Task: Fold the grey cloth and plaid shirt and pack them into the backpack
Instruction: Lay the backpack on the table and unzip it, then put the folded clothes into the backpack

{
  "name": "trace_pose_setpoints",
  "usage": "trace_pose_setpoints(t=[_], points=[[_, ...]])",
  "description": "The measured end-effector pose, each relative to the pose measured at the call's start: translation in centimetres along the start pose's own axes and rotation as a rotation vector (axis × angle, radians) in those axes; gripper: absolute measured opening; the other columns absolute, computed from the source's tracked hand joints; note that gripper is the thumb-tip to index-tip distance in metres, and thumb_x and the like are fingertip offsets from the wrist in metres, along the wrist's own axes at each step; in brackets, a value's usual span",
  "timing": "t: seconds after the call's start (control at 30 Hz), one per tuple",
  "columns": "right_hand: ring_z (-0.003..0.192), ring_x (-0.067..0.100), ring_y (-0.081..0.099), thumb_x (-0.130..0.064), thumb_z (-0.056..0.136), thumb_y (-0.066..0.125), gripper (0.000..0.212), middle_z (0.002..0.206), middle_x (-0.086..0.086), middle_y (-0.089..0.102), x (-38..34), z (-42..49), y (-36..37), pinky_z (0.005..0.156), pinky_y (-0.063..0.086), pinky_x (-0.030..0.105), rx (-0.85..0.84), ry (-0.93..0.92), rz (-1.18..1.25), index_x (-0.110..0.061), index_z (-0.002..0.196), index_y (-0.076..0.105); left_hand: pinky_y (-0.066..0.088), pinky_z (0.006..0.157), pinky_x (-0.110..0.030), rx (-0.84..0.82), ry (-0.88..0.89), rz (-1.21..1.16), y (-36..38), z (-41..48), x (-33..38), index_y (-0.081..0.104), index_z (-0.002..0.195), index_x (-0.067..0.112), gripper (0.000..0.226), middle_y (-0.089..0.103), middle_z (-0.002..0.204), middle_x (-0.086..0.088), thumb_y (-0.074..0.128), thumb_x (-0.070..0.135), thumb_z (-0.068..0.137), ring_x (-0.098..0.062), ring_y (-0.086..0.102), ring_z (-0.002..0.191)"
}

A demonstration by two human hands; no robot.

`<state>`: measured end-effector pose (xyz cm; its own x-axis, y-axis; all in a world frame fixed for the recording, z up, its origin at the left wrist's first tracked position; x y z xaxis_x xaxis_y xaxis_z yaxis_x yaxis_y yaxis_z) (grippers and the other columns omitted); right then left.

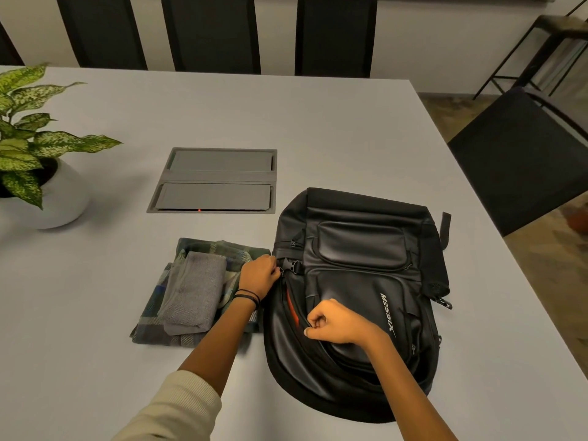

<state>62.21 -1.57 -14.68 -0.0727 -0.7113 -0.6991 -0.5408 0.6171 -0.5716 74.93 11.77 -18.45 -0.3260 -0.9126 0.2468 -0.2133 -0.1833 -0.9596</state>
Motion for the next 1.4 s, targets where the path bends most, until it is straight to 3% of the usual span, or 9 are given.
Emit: trace_pose_setpoints(t=[0.4,0.57,0.7,0.8,0.93,1.1,1.23,1.33,1.4], points=[[0.046,0.009,0.026,-0.017,0.083,0.062,0.048,0.046,0.000,0.029,0.1,-0.9,-0.7,0.049,0.026,0.020,-0.051,0.037,0.081,-0.018,0.046,0.032,0.034,0.059,-0.031,0.023,-0.055,-0.029,0.1,-0.4,-0.3,0.043,0.075,0.014,0.020,0.061,0.090,-0.008,0.046,0.026,0.091,-0.030,0.059,0.079],[0.051,0.014,0.028,-0.021,0.082,0.063,0.049,0.049,0.002,0.030,0.6,-1.1,-0.6,0.051,0.026,0.024,-0.024,0.060,0.087,-0.021,0.044,0.033,0.045,0.068,-0.035,-0.020,-0.054,-0.021,-0.1,-0.7,-0.2,0.047,0.078,0.014,0.020,0.063,0.095,-0.010,0.047,0.027,0.092,-0.031,0.061,0.085],[0.053,0.016,0.030,-0.024,0.083,0.063,0.047,0.051,0.003,0.033,0.8,-1.3,0.4,0.053,0.028,0.025,-0.004,0.100,0.072,-0.021,0.046,0.033,0.044,0.073,-0.035,-0.094,-0.028,-0.023,0.1,-1.8,-0.3,0.046,0.080,0.017,0.017,0.065,0.098,-0.010,0.047,0.027,0.093,-0.029,0.061,0.090],[0.044,0.009,0.027,-0.025,0.083,0.062,0.046,0.041,-0.006,0.031,0.4,-1.3,1.2,0.050,0.029,0.021,0.025,0.119,-0.026,-0.020,0.050,0.031,0.044,0.075,-0.034,-0.123,-0.019,-0.017,0.5,-3.1,-0.4,0.047,0.085,0.018,0.013,0.064,0.102,-0.010,0.046,0.027,0.094,-0.028,0.060,0.094],[0.048,0.012,0.033,-0.030,0.084,0.060,0.043,0.049,-0.004,0.036,-0.3,-1.0,2.2,0.053,0.033,0.024,0.043,0.141,-0.166,-0.019,0.053,0.032,0.047,0.075,-0.035,-0.125,-0.030,-0.077,0.5,-4.4,-0.7,0.057,0.107,0.012,0.022,0.063,0.106,-0.011,0.046,0.025,0.094,-0.030,0.061,0.094],[0.054,0.014,0.044,-0.045,0.087,0.055,0.044,0.055,-0.002,0.043,-1.3,-0.5,2.6,0.058,0.039,0.029,0.023,0.234,-0.313,-0.016,0.059,0.039,0.049,0.069,-0.035,0.000,-0.010,-0.183,-1.6,-5.7,-2.1,0.060,0.102,0.014,0.019,0.066,0.092,-0.007,0.044,0.022,0.094,-0.024,0.061,0.081],[0.068,0.019,0.049,-0.040,0.094,0.046,0.037,0.065,-0.003,0.046,-3.9,1.0,2.1,0.069,0.044,0.034,0.232,0.246,-0.326,-0.017,0.065,0.038,0.039,0.056,-0.023,0.172,-0.043,-0.344,-4.3,-6.6,-5.3,0.061,0.096,0.011,0.020,0.063,0.078,-0.006,0.045,0.023,0.096,-0.016,0.051,0.065],[0.084,0.017,0.053,-0.037,0.095,0.045,0.021,0.088,-0.002,0.054,-6.0,2.7,2.5,0.075,0.046,0.033,0.339,0.174,-0.228,-0.017,0.092,0.051,0.035,0.057,-0.019,0.317,-0.125,-0.456,-6.6,-7.4,-8.7,0.063,0.099,0.010,0.020,0.062,0.083,-0.006,0.047,0.022,0.096,-0.014,0.051,0.069],[0.105,0.020,0.050,-0.038,0.094,0.046,0.030,0.111,0.003,0.052,-6.9,4.3,3.4,0.083,0.045,0.034,0.341,0.150,-0.129,-0.017,0.115,0.049,0.037,0.067,-0.020,0.403,-0.150,-0.452,-7.8,-7.8,-11.0,0.062,0.102,0.009,0.019,0.061,0.098,-0.007,0.049,0.020,0.095,-0.013,0.053,0.082]])
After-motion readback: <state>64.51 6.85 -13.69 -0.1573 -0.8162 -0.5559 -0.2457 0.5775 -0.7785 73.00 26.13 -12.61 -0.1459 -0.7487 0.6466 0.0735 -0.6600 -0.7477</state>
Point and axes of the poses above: each hand's wrist, its own z-axis towards the middle knuckle, its own y-axis out of the palm, x = y × z, the point moved 5 cm from there along z, towards the middle knuckle
